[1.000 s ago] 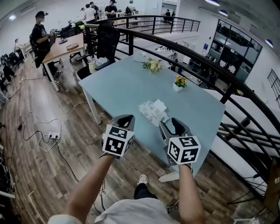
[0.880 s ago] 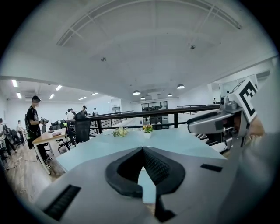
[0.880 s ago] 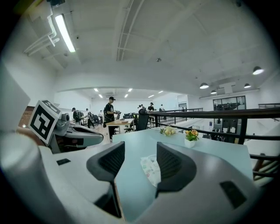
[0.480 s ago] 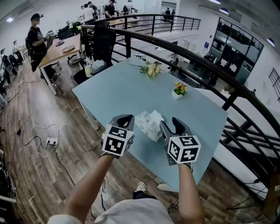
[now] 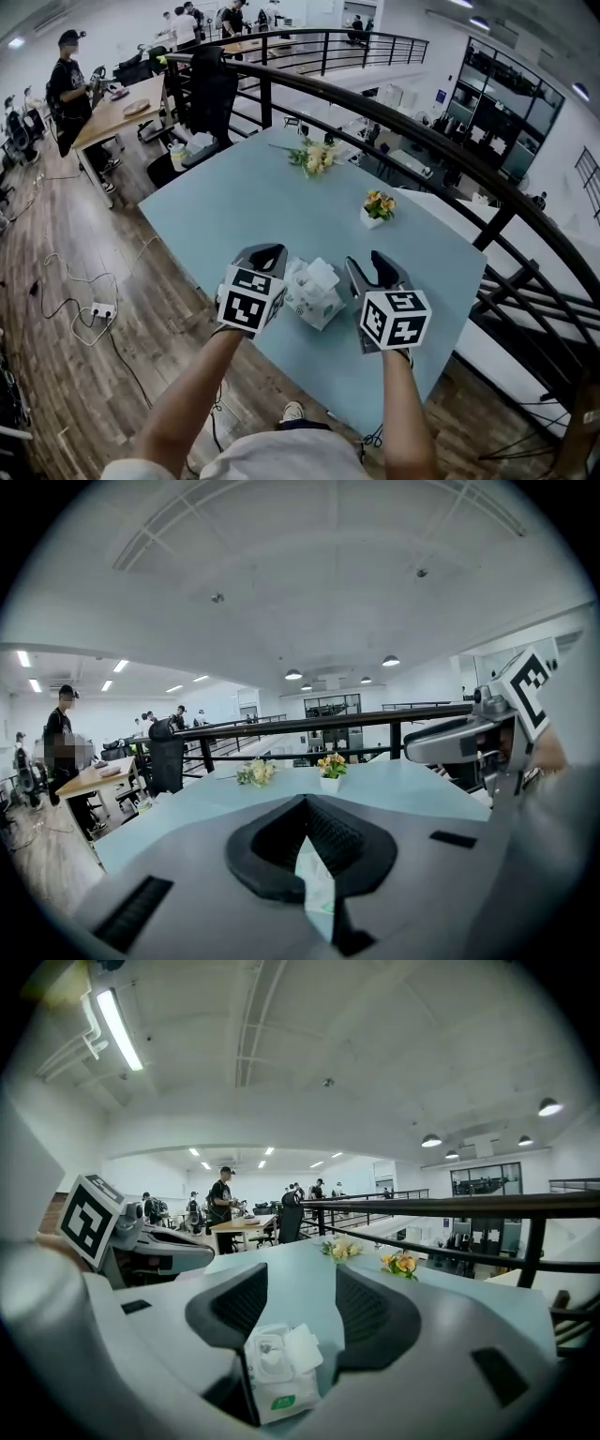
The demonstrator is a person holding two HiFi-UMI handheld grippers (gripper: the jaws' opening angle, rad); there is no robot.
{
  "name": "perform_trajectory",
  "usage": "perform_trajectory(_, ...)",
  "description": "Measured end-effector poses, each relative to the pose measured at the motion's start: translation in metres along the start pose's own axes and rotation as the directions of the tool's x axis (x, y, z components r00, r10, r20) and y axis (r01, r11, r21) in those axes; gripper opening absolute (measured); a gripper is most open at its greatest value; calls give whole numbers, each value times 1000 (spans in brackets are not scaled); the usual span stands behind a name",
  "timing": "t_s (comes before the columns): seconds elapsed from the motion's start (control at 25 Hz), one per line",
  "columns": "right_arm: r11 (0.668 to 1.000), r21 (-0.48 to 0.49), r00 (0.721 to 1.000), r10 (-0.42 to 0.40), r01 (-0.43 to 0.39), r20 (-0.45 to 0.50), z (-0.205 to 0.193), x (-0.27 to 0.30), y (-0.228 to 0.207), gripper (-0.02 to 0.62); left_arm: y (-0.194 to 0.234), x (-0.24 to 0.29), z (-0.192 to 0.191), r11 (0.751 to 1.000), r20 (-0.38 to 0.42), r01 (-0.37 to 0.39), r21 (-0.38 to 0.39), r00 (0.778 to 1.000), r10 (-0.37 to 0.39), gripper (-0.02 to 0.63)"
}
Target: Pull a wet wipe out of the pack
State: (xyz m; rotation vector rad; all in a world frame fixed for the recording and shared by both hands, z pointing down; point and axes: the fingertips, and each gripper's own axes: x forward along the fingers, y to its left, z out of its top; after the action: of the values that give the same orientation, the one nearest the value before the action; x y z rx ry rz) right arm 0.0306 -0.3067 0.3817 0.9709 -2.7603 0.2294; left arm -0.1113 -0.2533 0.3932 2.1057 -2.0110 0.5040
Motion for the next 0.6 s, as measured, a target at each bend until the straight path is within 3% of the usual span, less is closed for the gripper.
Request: perform_trajectory(0.6, 1000, 30, 1000, -4, 4, -2, -5, 31, -45, 211, 2, 54, 9, 1000, -17, -3, 18, 1000, 3, -3)
